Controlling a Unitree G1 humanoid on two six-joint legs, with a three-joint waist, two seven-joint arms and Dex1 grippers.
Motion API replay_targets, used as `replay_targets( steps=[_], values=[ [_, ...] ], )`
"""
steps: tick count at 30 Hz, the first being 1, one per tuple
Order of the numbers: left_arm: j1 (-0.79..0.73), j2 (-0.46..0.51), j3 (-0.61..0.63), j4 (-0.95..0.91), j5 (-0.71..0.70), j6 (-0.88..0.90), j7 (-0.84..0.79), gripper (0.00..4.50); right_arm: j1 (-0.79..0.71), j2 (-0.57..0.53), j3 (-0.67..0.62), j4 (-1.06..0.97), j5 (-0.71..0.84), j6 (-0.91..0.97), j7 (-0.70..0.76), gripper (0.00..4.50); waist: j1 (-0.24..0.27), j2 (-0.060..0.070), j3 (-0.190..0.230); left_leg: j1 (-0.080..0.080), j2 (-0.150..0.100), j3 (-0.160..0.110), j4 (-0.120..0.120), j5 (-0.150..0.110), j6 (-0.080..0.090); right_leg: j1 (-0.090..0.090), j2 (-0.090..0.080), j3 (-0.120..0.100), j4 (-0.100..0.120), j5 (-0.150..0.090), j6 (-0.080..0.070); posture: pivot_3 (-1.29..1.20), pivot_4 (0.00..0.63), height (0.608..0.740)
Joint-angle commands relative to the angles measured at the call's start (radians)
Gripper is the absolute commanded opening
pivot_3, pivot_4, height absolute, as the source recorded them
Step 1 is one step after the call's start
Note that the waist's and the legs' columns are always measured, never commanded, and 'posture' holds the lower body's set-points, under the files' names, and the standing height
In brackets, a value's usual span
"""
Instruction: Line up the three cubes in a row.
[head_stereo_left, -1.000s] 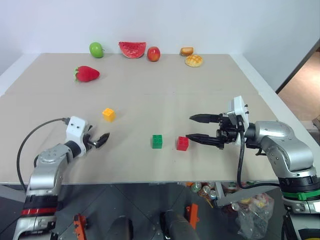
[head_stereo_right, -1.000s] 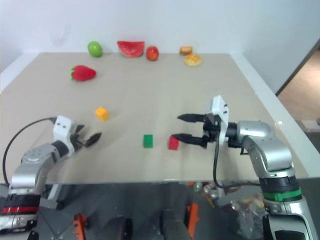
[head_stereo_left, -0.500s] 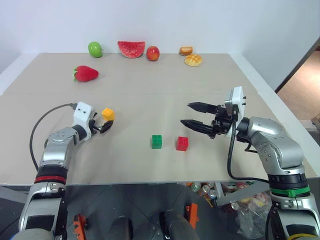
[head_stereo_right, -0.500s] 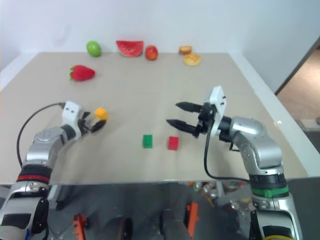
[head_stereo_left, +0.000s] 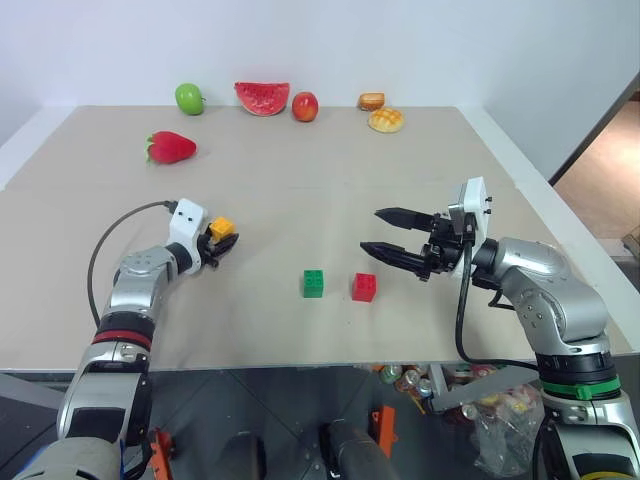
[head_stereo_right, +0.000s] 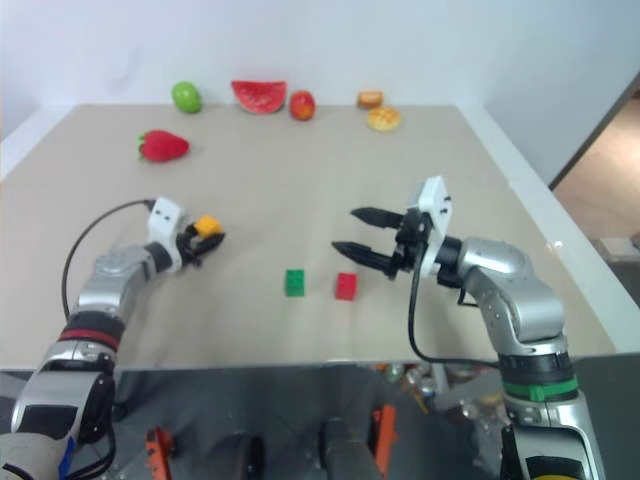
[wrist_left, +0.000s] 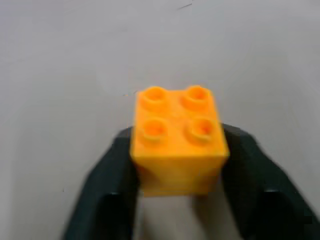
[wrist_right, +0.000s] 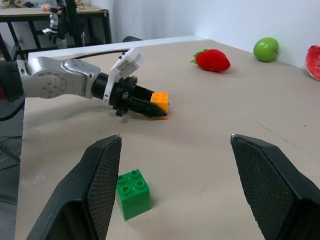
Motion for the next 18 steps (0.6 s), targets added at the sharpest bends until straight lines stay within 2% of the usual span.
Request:
replay_targets(
  steps=[1, 5, 13, 18],
  values=[
    [-0.031, 0.004, 0.004, 0.008, 0.003, -0.026, -0.003, 1.35, -0.004, -0.011, -0.033, -0.029, 0.009, -0.014, 0.001, 3.6, 0.0, 0.0, 0.0, 0.0, 0.0, 0.0, 0.0, 0.0, 0.0, 0.0, 0.0, 0.0, 0.0, 0.0, 0.0, 0.0, 0.15, 0.74],
    [-0.032, 0.018, -0.012, 0.005, 0.001, -0.028, -0.079, 1.35, 0.001, -0.02, -0.029, -0.018, -0.003, -0.023, 0.01, 3.6, 0.0, 0.0, 0.0, 0.0, 0.0, 0.0, 0.0, 0.0, 0.0, 0.0, 0.0, 0.0, 0.0, 0.0, 0.0, 0.0, 0.15, 0.74],
    [0.073, 0.093, -0.141, -0.193, -0.021, -0.164, -0.505, 1.35, 0.04, -0.094, -0.038, -0.05, 0.035, 0.004, 0.103, 3.6, 0.0, 0.0, 0.0, 0.0, 0.0, 0.0, 0.0, 0.0, 0.0, 0.0, -0.001, 0.0, 0.0, -0.001, 0.0, 0.0, 0.15, 0.74],
    [0.096, 0.136, -0.197, -0.152, 0.003, -0.303, -0.66, 1.35, 0.11, -0.166, -0.054, -0.079, 0.051, 0.002, 0.175, 3.6, 0.0, 0.0, 0.0, 0.0, 0.0, 0.0, -0.001, 0.0, 0.0, 0.0, 0.0, 0.0, 0.0, -0.002, -0.002, 0.0, 0.15, 0.74]
  ],
)
